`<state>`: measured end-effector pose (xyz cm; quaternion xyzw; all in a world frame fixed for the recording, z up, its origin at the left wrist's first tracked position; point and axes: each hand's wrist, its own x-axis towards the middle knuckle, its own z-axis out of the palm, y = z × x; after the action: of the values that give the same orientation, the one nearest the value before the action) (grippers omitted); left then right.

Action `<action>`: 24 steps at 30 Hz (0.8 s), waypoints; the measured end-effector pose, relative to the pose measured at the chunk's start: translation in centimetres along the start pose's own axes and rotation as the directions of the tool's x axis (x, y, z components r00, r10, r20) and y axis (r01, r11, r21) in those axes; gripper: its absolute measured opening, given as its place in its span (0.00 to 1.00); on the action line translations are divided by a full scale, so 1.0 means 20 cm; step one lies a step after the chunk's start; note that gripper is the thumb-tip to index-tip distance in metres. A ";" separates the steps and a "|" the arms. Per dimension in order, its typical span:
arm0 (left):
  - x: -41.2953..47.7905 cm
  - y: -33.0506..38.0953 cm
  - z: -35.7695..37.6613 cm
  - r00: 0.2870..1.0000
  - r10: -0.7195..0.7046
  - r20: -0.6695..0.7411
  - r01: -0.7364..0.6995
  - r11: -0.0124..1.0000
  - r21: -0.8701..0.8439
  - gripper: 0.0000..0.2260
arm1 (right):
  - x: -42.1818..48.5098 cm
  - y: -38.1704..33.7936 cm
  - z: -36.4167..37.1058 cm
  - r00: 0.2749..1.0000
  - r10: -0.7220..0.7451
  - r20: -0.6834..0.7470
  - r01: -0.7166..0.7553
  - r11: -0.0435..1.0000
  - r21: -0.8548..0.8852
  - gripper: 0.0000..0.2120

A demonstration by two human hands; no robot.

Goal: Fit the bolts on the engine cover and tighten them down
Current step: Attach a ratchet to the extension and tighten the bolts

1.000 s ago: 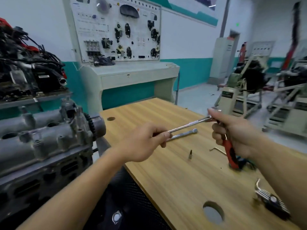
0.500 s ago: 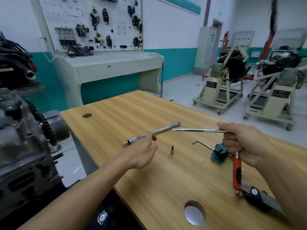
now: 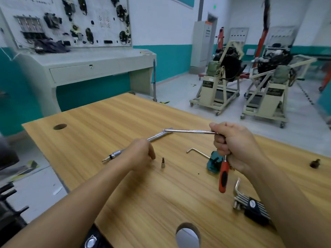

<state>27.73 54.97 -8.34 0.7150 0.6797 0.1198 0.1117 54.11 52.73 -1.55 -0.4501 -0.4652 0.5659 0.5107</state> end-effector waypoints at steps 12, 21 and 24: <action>-0.05 -0.01 0.02 0.954 0.070 -0.290 -0.161 0.940 -0.300 0.22 | 0.03 0.00 0.02 1.000 -0.004 -0.007 0.004 1.000 -0.029 0.09; -0.18 0.16 0.17 0.973 -0.084 -0.215 0.063 0.993 -0.102 0.18 | 0.02 0.01 0.03 0.999 -0.001 -0.039 0.000 1.000 -0.015 0.09; -0.16 0.19 0.20 0.986 -0.129 -0.110 0.117 0.987 -0.109 0.11 | 0.02 0.01 0.03 1.000 -0.007 -0.021 0.006 1.000 -0.031 0.08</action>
<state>32.40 51.65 -11.08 0.6567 0.7210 0.1886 0.1154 53.39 53.01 -1.70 -0.4623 -0.4698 0.5524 0.5103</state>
